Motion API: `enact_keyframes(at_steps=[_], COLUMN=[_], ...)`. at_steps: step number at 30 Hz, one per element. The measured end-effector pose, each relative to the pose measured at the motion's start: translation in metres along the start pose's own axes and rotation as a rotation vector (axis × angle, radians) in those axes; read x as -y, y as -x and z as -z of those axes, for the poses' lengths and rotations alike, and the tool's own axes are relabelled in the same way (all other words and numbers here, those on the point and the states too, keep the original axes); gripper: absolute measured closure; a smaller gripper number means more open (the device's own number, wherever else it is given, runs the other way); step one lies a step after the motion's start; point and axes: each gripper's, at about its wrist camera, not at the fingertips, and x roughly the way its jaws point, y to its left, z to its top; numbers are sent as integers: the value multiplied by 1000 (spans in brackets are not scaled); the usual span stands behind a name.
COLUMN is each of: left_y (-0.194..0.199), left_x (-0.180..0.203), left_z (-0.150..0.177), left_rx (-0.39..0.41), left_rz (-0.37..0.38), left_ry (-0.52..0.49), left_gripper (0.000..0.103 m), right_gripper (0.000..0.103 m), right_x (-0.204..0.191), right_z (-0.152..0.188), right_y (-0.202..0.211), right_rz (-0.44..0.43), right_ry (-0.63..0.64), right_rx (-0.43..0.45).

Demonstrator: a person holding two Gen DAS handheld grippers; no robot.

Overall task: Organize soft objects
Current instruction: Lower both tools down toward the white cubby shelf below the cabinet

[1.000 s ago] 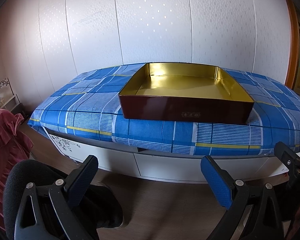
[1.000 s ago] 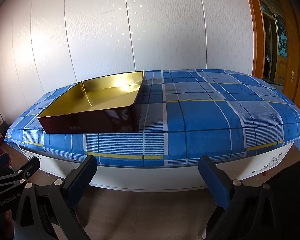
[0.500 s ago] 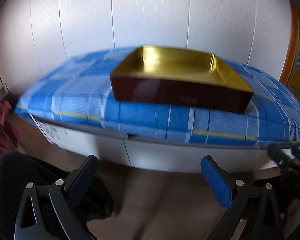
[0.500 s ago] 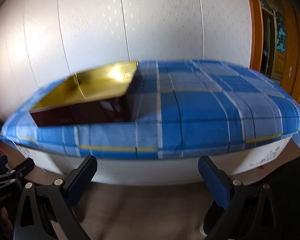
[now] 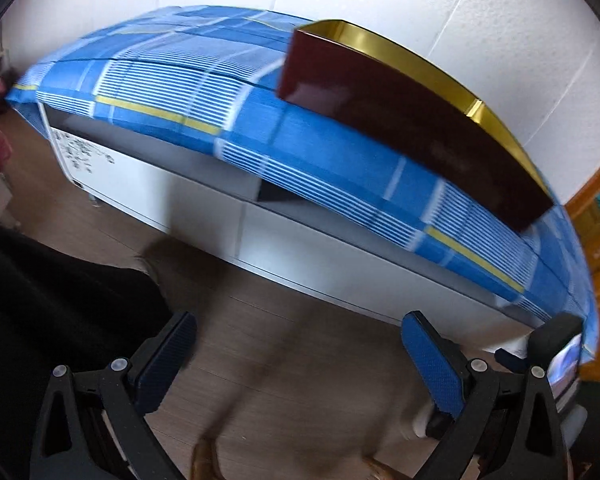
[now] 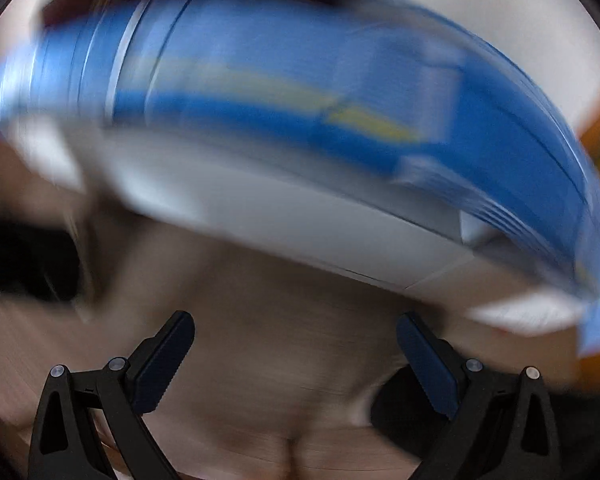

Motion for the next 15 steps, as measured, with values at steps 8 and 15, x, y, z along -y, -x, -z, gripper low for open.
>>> enact_keyframes(at_steps=[8,15], left_y=[-37,-71], left_x=[27,40], left_z=[5,12], left_rx=[-125,-284], left_rz=[-28,42], left_ry=[-159,-252], left_gripper=[0,0], right_gripper=[0,0], right_x=[-51,-18], right_z=[8,-1], right_y=[-48,-82], right_rz=[183,304], right_ry=[413,471], right_rx=[-62,-68])
